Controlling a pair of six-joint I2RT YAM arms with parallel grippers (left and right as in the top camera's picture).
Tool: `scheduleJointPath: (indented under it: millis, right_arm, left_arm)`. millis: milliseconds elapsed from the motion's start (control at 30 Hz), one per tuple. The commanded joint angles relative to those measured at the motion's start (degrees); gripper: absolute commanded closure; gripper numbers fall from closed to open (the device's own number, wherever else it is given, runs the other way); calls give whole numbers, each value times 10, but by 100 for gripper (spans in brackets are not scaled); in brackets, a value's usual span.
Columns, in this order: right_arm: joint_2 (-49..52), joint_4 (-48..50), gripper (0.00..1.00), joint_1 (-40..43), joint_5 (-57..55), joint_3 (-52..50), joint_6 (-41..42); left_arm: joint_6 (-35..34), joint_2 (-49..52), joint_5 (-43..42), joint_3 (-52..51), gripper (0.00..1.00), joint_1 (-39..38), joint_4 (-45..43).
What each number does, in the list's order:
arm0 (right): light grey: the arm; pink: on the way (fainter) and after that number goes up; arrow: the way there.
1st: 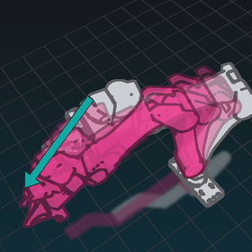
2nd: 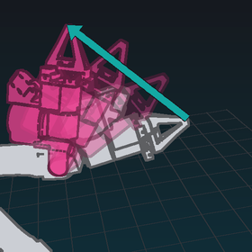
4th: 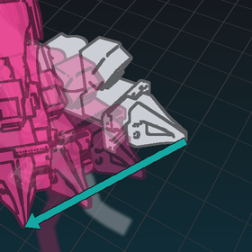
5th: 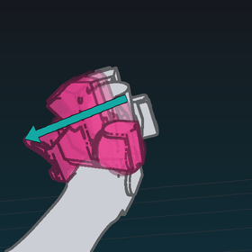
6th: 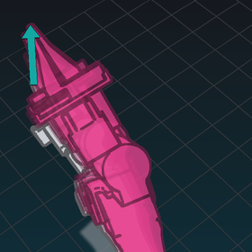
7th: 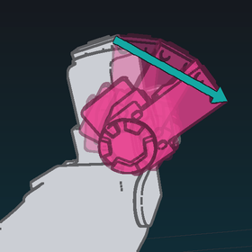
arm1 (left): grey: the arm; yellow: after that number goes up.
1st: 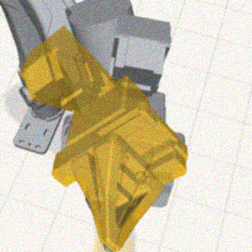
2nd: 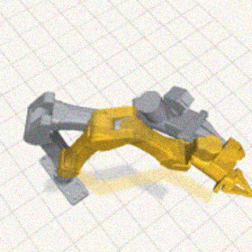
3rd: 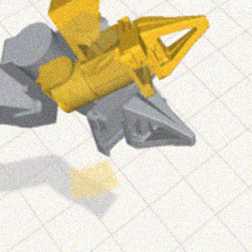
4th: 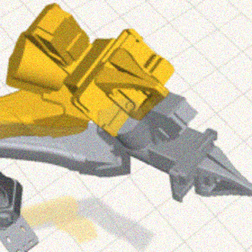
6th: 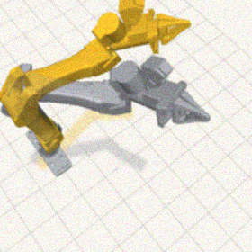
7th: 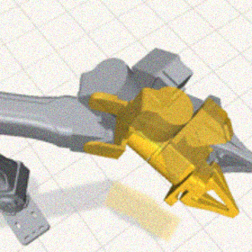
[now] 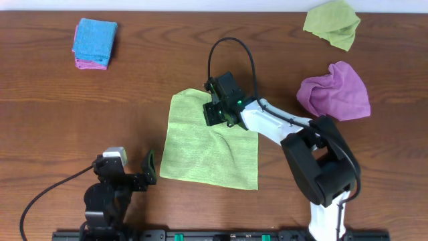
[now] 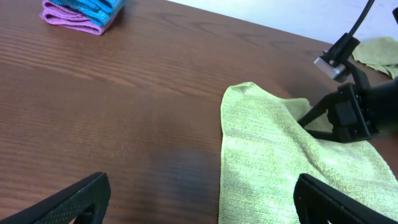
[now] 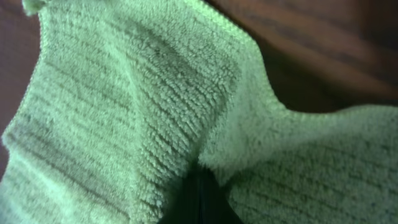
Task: Fold the cloth
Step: 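Regrasp the green cloth's top corner with the right gripper and pull it left, then release the cloth and retract the right gripper toward the front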
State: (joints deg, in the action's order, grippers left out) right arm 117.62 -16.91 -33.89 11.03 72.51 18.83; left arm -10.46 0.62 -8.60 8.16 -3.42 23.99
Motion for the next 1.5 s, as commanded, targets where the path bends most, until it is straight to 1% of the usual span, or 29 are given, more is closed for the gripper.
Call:
scheduleJointPath:
  millis: [0, 100, 200, 267, 433, 567, 667, 1000, 1100, 1200, 1300, 1367, 1467]
  right_arm:
    - [-12, -24, 99, -2, 23, 36, -12]
    - [-46, -54, 99, -1, 10, 66, -28]
    - [-87, -87, 99, 1, -34, 89, -29]
    - [-115, -111, 99, 1, -45, 97, -47]
    - [-200, -228, 99, 1, -109, 108, -70]
    - [-256, -296, 99, 1, -112, 108, -71]
    - [-283, -328, 98, 1, -112, 108, -71]
    - [-299, -384, 99, -7, -97, 108, -71]
    - [-299, -421, 99, -7, -101, 107, -67]
    - [-299, -485, 98, -7, -144, 99, -5]
    - [-299, -529, 98, -7, -147, 73, 46]
    - [-299, -547, 98, -8, -126, 49, 50]
    - [-299, -548, 98, -13, -81, 1, 50]
  left_arm:
    - [2, -4, 1, -12, 5, 3, 1]
    - [2, -4, 1, -12, 5, 3, 2]
    - [2, -4, 1, -12, 5, 3, 2]
    - [2, -4, 1, -12, 5, 3, 2]
    - [2, -4, 1, -12, 5, 3, 2]
    - [2, -4, 1, -12, 5, 3, 2]
    - [2, -4, 1, -12, 5, 3, 2]
    - [2, -4, 1, -12, 5, 3, 2]
    - [2, -4, 1, -12, 5, 3, 2]
    - [2, -4, 1, -12, 5, 3, 2]
    - [2, -4, 1, -12, 5, 3, 2]
    - [2, -4, 1, -12, 5, 3, 2]
    - [2, -4, 1, -12, 5, 3, 1]
